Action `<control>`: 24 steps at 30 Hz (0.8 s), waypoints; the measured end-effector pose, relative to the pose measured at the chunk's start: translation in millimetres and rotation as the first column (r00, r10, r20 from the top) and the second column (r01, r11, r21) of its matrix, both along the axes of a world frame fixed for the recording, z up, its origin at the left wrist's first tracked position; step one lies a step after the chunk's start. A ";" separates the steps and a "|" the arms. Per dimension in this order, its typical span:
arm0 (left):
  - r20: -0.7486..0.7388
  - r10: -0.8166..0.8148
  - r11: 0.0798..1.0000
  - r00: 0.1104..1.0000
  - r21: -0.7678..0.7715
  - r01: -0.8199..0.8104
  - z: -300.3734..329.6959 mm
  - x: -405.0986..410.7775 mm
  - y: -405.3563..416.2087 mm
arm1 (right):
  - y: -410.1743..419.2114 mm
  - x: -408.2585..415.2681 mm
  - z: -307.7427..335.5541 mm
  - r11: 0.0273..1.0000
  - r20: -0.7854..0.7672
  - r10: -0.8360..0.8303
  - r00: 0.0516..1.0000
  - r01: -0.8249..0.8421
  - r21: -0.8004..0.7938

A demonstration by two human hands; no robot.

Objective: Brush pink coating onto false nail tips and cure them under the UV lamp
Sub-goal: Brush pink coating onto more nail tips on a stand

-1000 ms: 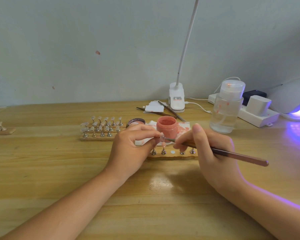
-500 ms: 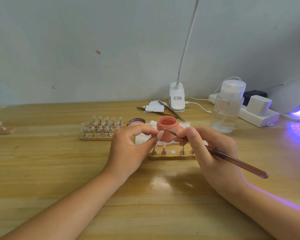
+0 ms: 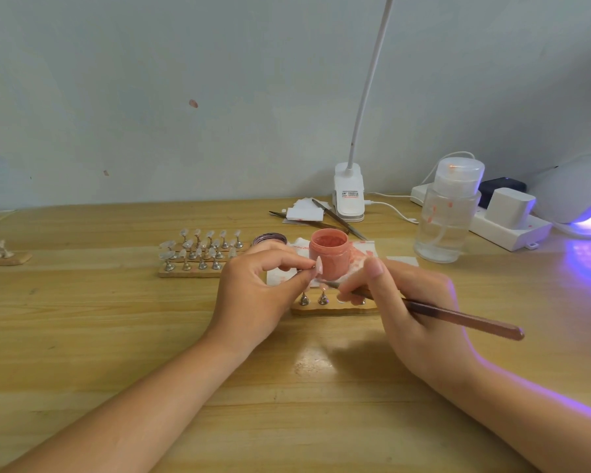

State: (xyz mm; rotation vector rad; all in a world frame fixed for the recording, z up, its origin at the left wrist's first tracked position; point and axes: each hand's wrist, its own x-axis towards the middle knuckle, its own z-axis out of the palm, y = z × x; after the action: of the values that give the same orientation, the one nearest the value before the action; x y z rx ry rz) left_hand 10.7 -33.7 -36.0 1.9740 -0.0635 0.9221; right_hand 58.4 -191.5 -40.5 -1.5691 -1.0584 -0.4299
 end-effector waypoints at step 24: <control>-0.003 0.014 1.000 1.000 -0.016 -0.014 -2.1 1.0 2.4 | 0.2 -0.1 -0.8 1.000 -0.066 0.014 0.998 -0.012 0.027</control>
State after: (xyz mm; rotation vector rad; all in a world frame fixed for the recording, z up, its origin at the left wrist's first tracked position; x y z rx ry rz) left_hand 11.7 -31.3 -38.1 1.9629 -0.0410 0.9261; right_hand 58.3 -191.3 -41.4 -1.5417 -1.0072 -0.3792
